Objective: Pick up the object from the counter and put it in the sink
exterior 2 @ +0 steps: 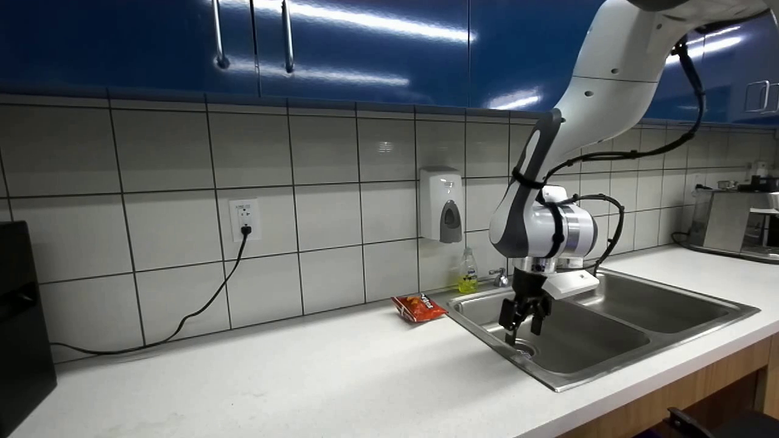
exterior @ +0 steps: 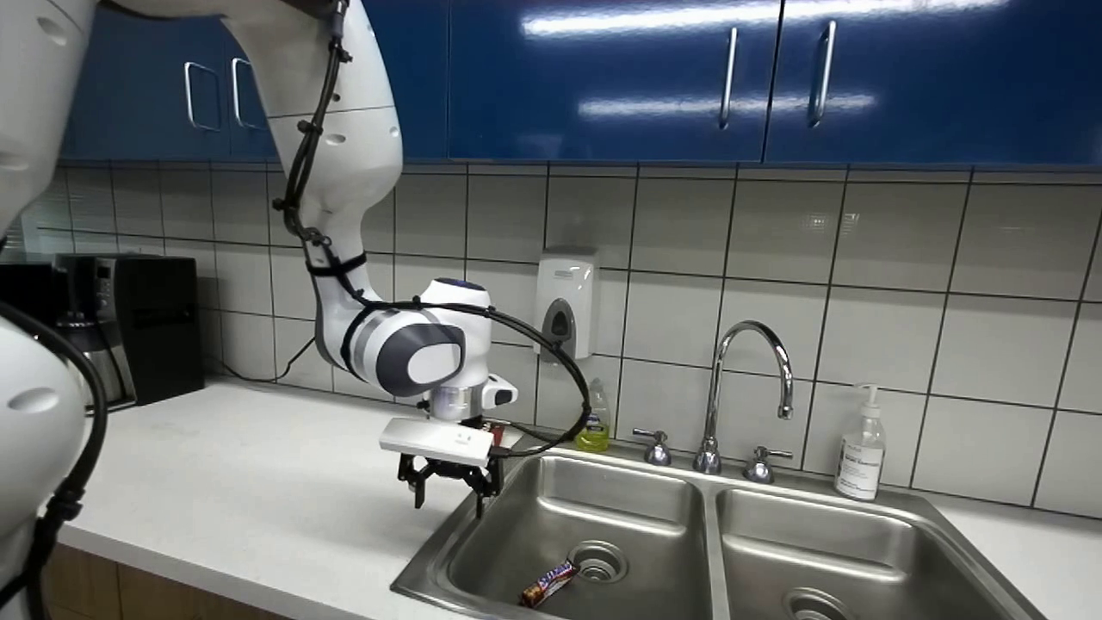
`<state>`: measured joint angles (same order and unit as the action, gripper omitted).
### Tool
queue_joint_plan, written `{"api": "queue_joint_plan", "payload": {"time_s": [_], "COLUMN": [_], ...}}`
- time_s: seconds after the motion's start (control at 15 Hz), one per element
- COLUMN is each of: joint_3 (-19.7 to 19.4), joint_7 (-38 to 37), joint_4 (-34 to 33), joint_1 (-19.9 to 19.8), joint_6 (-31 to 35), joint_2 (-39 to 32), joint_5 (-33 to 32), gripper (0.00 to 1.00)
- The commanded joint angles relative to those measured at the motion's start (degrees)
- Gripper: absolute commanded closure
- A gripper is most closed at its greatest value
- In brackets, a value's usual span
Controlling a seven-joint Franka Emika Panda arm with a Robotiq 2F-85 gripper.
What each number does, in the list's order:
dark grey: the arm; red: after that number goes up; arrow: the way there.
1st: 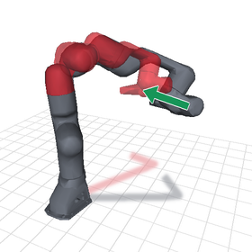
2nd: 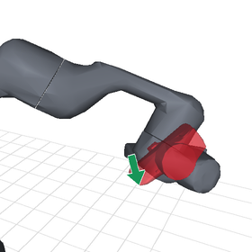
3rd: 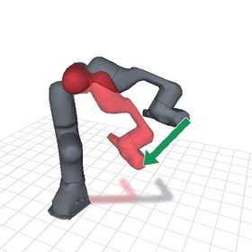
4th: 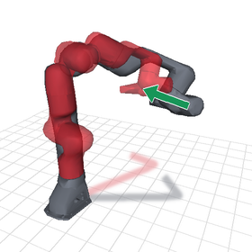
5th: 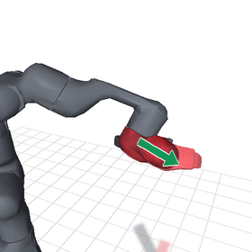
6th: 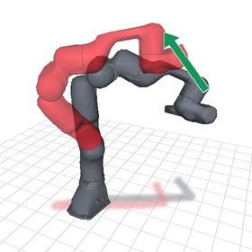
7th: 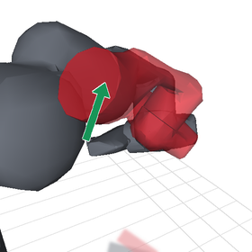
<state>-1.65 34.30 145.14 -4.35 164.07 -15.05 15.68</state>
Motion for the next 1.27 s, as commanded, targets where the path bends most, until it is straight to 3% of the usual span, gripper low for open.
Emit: {"api": "queue_joint_plan", "payload": {"time_s": [0.0,0.2,0.53,0.8,1.0,1.07,1.2], "joint_3": [0.53,2.26,4.79,4.19,3.23,2.83,2.57], "joint_7": [-4.59,-4.52,-1.86,-2.58,-6.99,-3.85,-5.06], "joint_4": [3.60,4.82,8.39,10.94,13.09,10.39,11.36], "joint_1": [-0.38,-0.53,0.53,2.70,3.52,3.91,4.12], "joint_6": [-6.58,-8.79,-7.60,-7.70,-7.00,-7.07,-7.01], "joint_2": [6.82,9.81,15.00,18.47,20.40,16.84,17.84], "joint_5": [-9.30,-9.62,-3.94,-2.01,-6.37,-4.19,-5.11], "gripper": [0.00,0.00,0.00,0.00,0.00,0.00,0.00]}}
